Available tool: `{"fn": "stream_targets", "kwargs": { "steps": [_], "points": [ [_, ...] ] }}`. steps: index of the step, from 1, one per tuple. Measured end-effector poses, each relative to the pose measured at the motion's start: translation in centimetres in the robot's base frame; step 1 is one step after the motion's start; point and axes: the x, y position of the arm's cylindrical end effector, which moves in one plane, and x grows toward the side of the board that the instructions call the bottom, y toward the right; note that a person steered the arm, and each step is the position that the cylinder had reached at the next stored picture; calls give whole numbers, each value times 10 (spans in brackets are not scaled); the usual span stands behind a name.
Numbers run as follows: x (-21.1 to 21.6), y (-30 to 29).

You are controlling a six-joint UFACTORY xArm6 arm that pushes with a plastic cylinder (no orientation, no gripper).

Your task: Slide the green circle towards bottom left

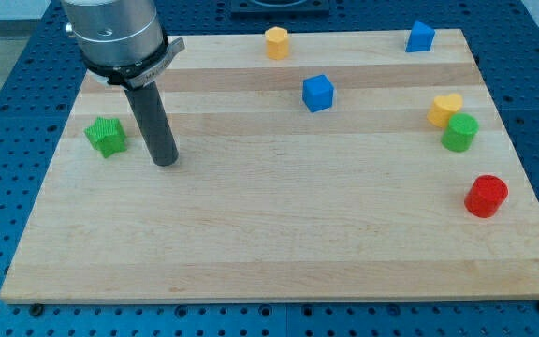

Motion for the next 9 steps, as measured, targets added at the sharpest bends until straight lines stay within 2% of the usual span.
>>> {"fn": "stream_targets", "kwargs": {
  "steps": [3, 4, 6, 7, 8, 9],
  "points": [
    [0, 115],
    [1, 195],
    [28, 355],
    [24, 426],
    [-1, 463],
    [-15, 423]
  ]
}}
